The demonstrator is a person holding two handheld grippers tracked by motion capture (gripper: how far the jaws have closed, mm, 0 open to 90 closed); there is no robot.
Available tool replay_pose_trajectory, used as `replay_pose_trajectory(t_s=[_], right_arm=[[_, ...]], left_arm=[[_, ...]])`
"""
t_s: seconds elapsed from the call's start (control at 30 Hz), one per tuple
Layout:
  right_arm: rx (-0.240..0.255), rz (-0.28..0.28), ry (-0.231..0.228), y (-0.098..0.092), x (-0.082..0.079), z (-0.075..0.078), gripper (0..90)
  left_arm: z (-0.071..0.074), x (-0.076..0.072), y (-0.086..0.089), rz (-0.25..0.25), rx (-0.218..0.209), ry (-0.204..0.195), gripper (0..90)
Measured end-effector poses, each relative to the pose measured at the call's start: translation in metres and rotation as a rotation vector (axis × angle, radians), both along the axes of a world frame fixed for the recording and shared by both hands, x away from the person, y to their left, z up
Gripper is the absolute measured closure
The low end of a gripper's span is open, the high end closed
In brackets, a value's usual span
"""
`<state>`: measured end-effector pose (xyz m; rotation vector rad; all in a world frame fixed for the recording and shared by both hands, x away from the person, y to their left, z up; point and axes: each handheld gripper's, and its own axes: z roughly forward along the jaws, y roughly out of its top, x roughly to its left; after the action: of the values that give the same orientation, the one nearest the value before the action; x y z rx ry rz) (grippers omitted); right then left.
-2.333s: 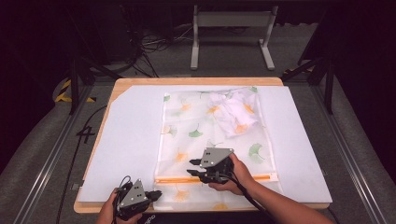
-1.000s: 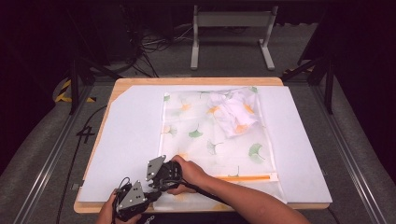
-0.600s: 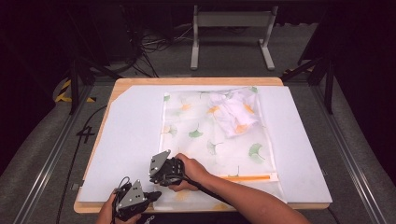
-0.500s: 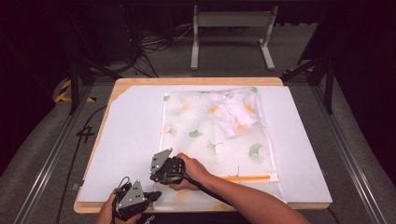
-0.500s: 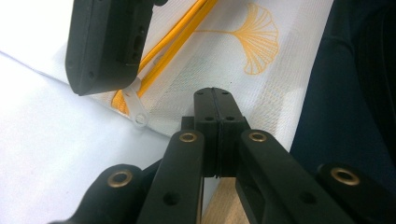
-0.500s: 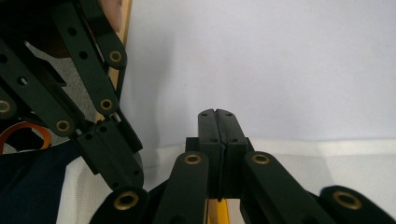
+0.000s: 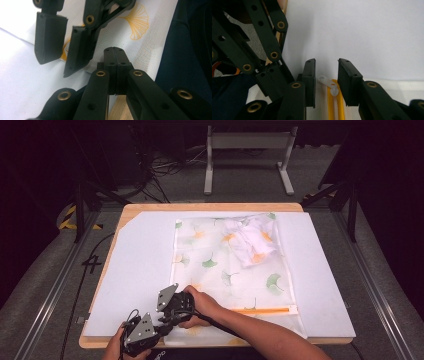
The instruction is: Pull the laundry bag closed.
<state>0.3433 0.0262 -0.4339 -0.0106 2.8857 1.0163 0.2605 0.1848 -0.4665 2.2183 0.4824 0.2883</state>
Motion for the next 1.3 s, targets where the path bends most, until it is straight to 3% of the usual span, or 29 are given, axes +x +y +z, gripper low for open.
replay_pose_trajectory(t_s=[0.07,0.27,0.53,0.97,1.3], right_arm=[[-0.006,-0.003,-0.011,0.002,0.0,-0.001,69.2],[0.016,-0.022,-0.001,0.001,0.003,-0.002,84.0],[0.078,-0.052,0.064,-0.007,0.01,0.002,84.6],[0.121,-0.067,0.058,-0.027,0.01,0.007,84.0],[0.108,-0.086,0.065,-0.046,0.007,0.004,84.0]], left_arm=[[0.0,0.0,0.0,-0.001,-0.001,0.001,90.0],[0.0,0.001,0.001,-0.005,-0.003,0.003,90.0],[0.0,0.001,0.001,0.001,-0.01,0.014,90.0],[-0.001,0.001,0.001,0.005,-0.018,0.02,90.0],[-0.001,0.001,0.001,0.006,-0.018,0.02,90.0]])
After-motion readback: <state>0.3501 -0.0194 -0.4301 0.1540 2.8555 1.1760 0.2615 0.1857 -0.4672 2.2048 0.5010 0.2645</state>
